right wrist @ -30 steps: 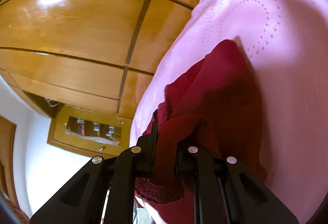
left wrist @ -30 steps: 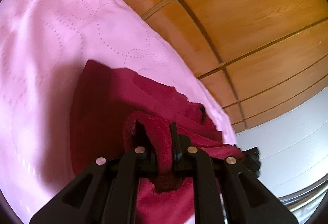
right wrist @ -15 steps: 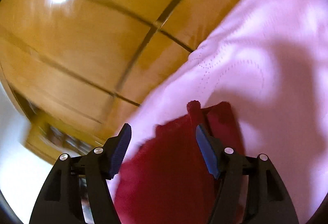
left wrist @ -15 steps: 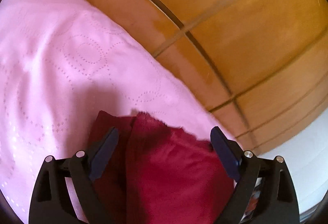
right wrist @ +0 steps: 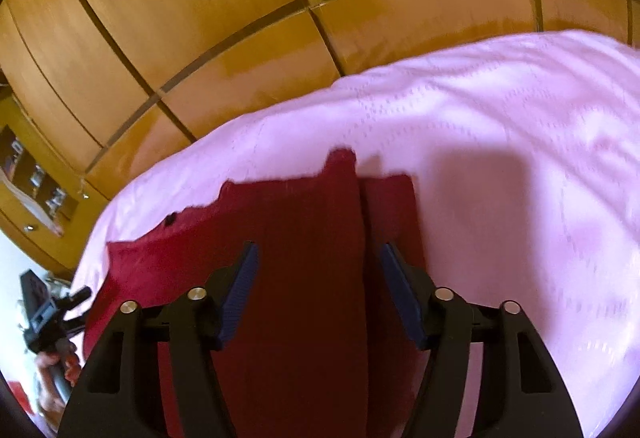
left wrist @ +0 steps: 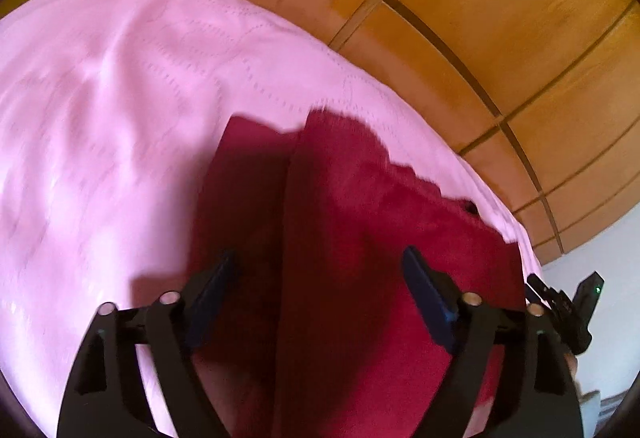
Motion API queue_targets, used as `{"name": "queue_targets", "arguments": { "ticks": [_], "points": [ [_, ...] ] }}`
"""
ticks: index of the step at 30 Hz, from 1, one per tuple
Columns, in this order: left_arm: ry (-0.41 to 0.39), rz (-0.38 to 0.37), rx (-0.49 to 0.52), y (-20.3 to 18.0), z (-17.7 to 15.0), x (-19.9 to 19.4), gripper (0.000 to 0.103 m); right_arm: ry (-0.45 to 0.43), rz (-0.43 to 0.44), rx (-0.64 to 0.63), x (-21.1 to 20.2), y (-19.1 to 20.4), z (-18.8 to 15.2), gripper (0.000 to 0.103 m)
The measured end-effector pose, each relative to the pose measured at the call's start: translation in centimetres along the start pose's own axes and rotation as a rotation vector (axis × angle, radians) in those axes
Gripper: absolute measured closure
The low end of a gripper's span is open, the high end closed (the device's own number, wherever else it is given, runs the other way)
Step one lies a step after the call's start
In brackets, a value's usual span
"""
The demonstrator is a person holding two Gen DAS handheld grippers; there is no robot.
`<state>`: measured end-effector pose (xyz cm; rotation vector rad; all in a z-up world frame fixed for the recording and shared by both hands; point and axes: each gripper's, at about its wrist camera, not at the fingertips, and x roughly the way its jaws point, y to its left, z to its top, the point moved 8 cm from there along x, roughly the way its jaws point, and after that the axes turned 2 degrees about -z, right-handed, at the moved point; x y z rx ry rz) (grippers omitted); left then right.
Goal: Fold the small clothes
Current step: 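Lay the hem over the shirt body and open both grippers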
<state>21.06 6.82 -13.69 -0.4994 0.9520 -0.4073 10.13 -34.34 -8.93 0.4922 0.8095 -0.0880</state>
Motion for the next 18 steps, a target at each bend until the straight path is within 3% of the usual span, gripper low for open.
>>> {"name": "queue_targets", "arguments": {
  "ticks": [3, 6, 11, 12, 15, 17, 18],
  "points": [
    [-0.015, -0.021, 0.053, 0.1, -1.9, -2.1, 0.040, 0.010, 0.046, 0.022, -1.2, -0.3, -1.7, 0.052],
    [-0.024, -0.049, 0.087, -0.3, -3.5, -3.8, 0.040, 0.022, 0.120, 0.056, -2.6, -0.7, -4.1, 0.053],
    [0.043, -0.070, 0.092, 0.1, -6.2, -3.7, 0.050, 0.050, 0.143, 0.030, -4.2, 0.0, -6.8, 0.057],
    [0.048, -0.074, 0.090, 0.3, -6.8, -3.7, 0.055, 0.055, 0.145, 0.024, -4.5, 0.2, -7.3, 0.057],
    [0.032, -0.088, 0.073, 0.2, -7.3, -3.8, 0.068, 0.083, 0.130, 0.008, -4.3, 0.6, -8.5, 0.073],
    [0.030, -0.088, 0.074, -0.1, -7.2, -3.9, 0.093, 0.096, 0.116, -0.001, -4.0, 0.7, -9.0, 0.090],
    [0.033, -0.077, 0.088, -0.2, -7.1, -4.3, 0.095, 0.098, 0.109, -0.001, -4.0, 0.7, -9.0, 0.090]
  ]
}}
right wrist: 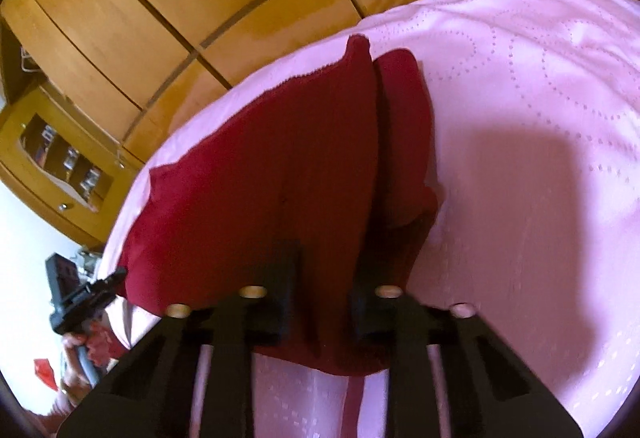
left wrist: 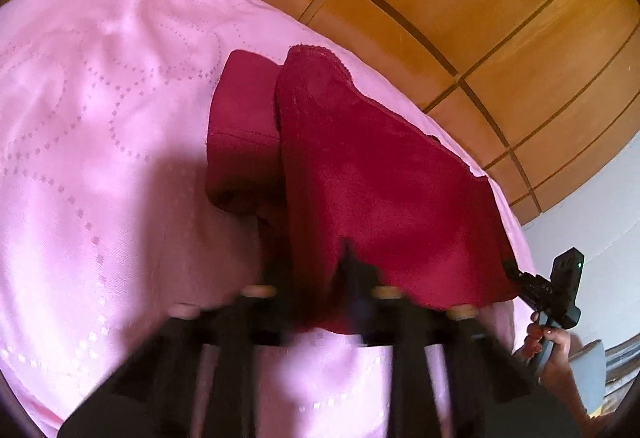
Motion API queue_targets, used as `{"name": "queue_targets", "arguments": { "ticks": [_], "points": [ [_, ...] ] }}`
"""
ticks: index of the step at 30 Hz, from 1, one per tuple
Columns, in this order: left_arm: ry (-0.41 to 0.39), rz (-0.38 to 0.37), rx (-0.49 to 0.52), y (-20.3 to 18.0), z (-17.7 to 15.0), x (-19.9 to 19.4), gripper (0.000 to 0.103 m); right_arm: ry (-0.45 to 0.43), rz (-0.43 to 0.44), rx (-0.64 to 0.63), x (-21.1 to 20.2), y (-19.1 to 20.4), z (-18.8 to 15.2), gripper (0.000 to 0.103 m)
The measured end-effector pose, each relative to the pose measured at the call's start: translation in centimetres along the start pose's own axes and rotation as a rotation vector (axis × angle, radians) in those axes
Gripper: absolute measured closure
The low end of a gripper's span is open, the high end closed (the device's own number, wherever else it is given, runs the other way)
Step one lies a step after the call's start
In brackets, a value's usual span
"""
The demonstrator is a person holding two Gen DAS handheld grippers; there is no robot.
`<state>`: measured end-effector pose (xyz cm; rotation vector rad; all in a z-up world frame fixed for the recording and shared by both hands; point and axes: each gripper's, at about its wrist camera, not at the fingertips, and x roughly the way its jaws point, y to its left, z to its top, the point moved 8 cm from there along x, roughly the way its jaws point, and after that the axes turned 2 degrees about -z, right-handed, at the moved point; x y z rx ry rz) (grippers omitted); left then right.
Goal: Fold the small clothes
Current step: 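Lay the hem over the shirt body and open both grippers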
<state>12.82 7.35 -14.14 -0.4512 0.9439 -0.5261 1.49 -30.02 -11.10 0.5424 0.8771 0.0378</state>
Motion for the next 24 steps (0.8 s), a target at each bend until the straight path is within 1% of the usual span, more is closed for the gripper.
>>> {"name": "queue_targets", "arguments": {
  "ticks": [1, 4, 6, 8, 9, 10, 11, 15, 16, 17, 18, 19, 20, 22, 23, 24],
  "points": [
    [0.003, -0.003, 0.011, -0.2, 0.0, -0.4, 0.095, -0.005, -0.006, 0.008, -0.3, 0.0, 0.2, 0.094],
    [0.001, -0.023, 0.043, -1.1, 0.0, -2.1, 0.095, -0.043, 0.025, 0.036, -2.3, 0.2, 1.1, 0.095],
    [0.016, -0.025, 0.054, -1.4, -0.5, -2.3, 0.095, -0.040, 0.035, 0.042, -3.1, 0.1, 1.2, 0.095],
    [0.030, -0.006, 0.078, -1.4, -1.5, -2.1, 0.095, -0.024, 0.023, 0.044, -3.2, -0.3, 0.4, 0.095],
    [0.037, 0.022, 0.094, -1.0, -2.2, -1.8, 0.095, -0.015, 0.016, 0.046, -3.0, -0.7, -0.1, 0.095],
    [0.049, 0.037, 0.089, -0.5, -2.8, -1.2, 0.095, -0.010, 0.005, 0.050, -2.6, -1.1, -0.4, 0.095],
    [0.054, 0.036, 0.078, -0.2, -3.0, -0.9, 0.095, -0.004, -0.011, 0.059, -2.0, -1.8, -0.9, 0.095],
    [0.009, -0.010, 0.028, 0.4, -3.5, -1.5, 0.091, -0.031, -0.008, 0.092, -0.4, -2.6, -1.0, 0.095],
    [-0.001, -0.028, 0.022, 0.3, -3.5, -2.0, 0.087, -0.036, 0.006, 0.093, -0.6, -2.2, -1.0, 0.094],
    [-0.010, -0.045, 0.018, 0.1, -3.5, -2.4, 0.083, -0.048, 0.020, 0.081, -0.8, -1.8, -0.7, 0.090],
    [-0.019, -0.064, 0.012, 0.1, -3.3, -3.0, 0.068, -0.056, 0.025, 0.052, -1.1, -1.2, -0.3, 0.087],
    [-0.023, -0.084, 0.006, -0.1, -3.1, -3.2, 0.058, -0.053, 0.023, 0.033, -1.2, -0.9, -0.1, 0.081],
    [-0.029, -0.105, 0.006, -0.2, -2.9, -3.2, 0.057, -0.046, 0.019, 0.017, -1.1, -0.7, 0.1, 0.080],
    [-0.023, -0.088, 0.006, -0.6, -2.5, -2.5, 0.057, -0.030, 0.019, 0.030, -0.7, -0.8, 0.7, 0.080],
    [-0.015, -0.078, 0.003, -0.6, -2.4, -2.0, 0.059, -0.025, 0.025, 0.046, -0.4, -0.8, 1.0, 0.080],
    [-0.001, -0.071, -0.001, -0.6, -2.4, -1.4, 0.084, -0.025, 0.029, 0.068, -0.1, -0.9, 1.4, 0.080]
  ]
}}
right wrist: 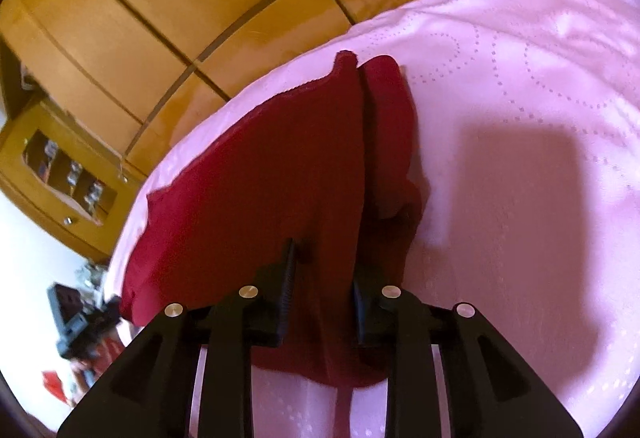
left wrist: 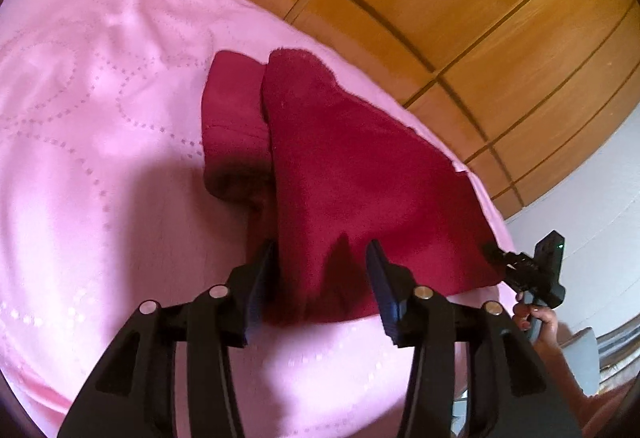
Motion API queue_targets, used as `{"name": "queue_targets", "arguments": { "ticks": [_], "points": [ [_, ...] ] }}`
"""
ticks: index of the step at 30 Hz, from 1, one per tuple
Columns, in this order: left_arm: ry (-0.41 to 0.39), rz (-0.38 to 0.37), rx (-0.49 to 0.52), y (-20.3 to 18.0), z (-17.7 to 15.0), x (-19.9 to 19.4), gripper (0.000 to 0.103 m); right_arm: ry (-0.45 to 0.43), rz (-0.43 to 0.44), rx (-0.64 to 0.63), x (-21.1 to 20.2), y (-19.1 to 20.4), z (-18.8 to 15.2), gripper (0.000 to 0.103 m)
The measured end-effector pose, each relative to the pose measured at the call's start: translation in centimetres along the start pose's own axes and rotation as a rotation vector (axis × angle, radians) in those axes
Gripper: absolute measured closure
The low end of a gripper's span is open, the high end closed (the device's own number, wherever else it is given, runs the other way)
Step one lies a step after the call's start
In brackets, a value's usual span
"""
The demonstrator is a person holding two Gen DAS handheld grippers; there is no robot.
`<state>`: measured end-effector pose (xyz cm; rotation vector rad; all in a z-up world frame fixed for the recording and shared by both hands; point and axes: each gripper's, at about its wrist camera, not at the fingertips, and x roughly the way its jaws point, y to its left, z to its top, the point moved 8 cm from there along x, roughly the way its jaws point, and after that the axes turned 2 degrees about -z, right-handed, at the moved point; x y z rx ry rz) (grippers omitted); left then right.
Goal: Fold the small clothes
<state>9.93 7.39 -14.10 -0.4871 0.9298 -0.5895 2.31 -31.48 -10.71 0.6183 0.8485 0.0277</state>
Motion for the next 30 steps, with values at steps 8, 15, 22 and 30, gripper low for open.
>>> {"name": "queue_targets", "arguments": {
  "ticks": [8, 15, 22, 30],
  "points": [
    [0.023, 0.075, 0.068, -1.3, -0.6, -1.8, 0.097, -0.042, -0.026, -0.054, -0.8, 1.0, 1.4, 0.095],
    [0.044, 0.089, -0.016, 0.7, -2.0, -1.5, 0.079, -0.005, -0.048, -0.023, 0.8, -0.6, 0.8, 0.085],
    [-0.126, 0.269, 0.158, -2.8, 3.4, -5.0, 0.049, -0.186, -0.138, -0.145, -3.6, 1.7, 5.5, 0.076],
    [-0.047, 0.254, 0.308, -7.7, 10.7, 5.6, 0.041, -0.074, -0.146, -0.338, 4.8, 8.3, 8.8, 0.076]
  ]
}}
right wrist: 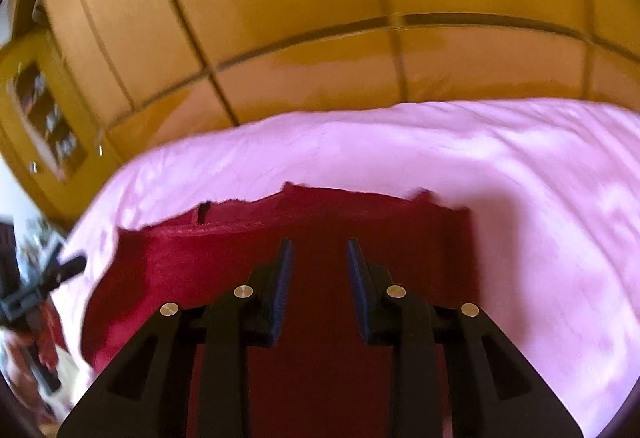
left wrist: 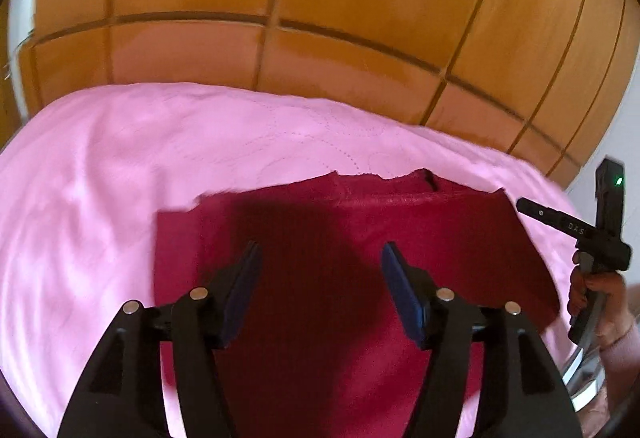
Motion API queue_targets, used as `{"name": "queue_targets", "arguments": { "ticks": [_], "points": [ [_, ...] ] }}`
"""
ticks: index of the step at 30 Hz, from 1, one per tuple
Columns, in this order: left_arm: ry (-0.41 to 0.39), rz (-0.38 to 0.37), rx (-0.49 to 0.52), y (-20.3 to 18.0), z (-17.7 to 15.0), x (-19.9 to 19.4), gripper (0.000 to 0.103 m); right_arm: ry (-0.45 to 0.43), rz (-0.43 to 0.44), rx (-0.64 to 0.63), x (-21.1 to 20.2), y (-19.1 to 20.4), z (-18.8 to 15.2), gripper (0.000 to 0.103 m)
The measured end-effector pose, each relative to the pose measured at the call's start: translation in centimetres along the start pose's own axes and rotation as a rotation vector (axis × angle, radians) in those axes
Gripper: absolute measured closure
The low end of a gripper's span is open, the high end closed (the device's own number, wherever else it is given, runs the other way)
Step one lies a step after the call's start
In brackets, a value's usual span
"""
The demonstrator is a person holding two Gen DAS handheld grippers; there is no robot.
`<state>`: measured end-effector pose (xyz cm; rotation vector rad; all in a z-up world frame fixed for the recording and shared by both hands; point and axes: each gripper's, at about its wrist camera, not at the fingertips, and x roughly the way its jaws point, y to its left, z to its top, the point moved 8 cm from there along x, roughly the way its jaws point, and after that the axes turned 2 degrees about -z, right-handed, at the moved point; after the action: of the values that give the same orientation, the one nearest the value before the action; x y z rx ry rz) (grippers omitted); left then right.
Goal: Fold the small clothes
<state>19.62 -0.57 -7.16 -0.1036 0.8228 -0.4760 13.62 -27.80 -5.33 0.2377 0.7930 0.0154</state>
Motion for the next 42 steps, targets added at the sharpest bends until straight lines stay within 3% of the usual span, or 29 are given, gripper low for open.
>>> {"name": "queue_targets", "arguments": {
  "ticks": [4, 7, 8, 9, 12, 17, 20, 22, 24, 25, 26, 28, 31, 34, 39, 42],
  "points": [
    [0.066, 0.073, 0.015, 0.7, 1.1, 5.6, 0.041, 0.058, -0.021, -0.088, 4.0, 1.8, 0.4, 0.076],
    [0.109, 0.116, -0.030, 2.9, 0.3, 8.2, 0.041, 0.099, -0.078, -0.077, 6.6, 0.3, -0.2, 0.076],
    [0.105, 0.122, -0.043, 3.4, 0.1, 8.5, 0.046, 0.100, -0.105, -0.080, 7.3, -0.4, -0.4, 0.076],
    [0.090, 0.112, -0.055, 4.0, -0.1, 8.9, 0.046, 0.091, -0.124, -0.079, 7.9, -1.4, -0.7, 0.077],
    [0.063, 0.066, -0.083, 4.7, -0.5, 9.5, 0.047, 0.063, -0.070, -0.015, 8.6, -2.7, -1.2, 0.077],
    [0.055, 0.053, -0.082, 4.6, -0.4, 9.9, 0.045, 0.038, -0.043, 0.009, 8.6, -2.9, -1.3, 0.077],
    [0.055, 0.045, -0.064, 4.1, -0.5, 9.6, 0.037, 0.026, -0.027, 0.020, 8.6, -2.8, -1.3, 0.077],
    [0.056, 0.061, -0.034, 3.1, -0.4, 8.7, 0.024, 0.010, -0.008, 0.026, 8.2, -2.6, -1.1, 0.075],
    [0.034, 0.074, -0.028, 2.3, -0.6, 7.0, 0.019, -0.021, 0.021, 0.035, 6.9, -2.2, -0.8, 0.059],
    [0.021, 0.062, -0.026, 1.7, -1.0, 6.0, 0.019, -0.044, 0.015, 0.043, 5.9, -2.1, -0.6, 0.043],
    [0.013, 0.057, -0.023, 1.3, -1.3, 5.4, 0.018, -0.080, -0.002, 0.060, 4.5, -2.2, -0.5, 0.036],
    [-0.013, 0.079, -0.024, 0.8, -2.7, 3.6, 0.011, -0.133, 0.001, 0.123, 1.3, -2.3, -0.9, 0.036],
    [-0.020, 0.075, -0.035, 0.3, -5.2, 2.1, 0.009, -0.126, 0.020, 0.193, -1.3, -2.7, -2.8, 0.036],
    [-0.037, 0.091, 0.002, -0.1, -7.0, 1.5, 0.007, -0.106, -0.042, 0.219, -3.2, -4.2, -5.4, 0.036],
    [-0.036, 0.171, 0.163, -0.3, -8.4, 1.7, 0.007, -0.058, -0.047, 0.328, -3.9, -7.5, -8.4, 0.033],
    [-0.039, 0.164, 0.173, -0.1, -8.3, 2.0, 0.006, -0.017, -0.041, 0.392, -3.3, -9.1, -9.4, 0.033]
  ]
}}
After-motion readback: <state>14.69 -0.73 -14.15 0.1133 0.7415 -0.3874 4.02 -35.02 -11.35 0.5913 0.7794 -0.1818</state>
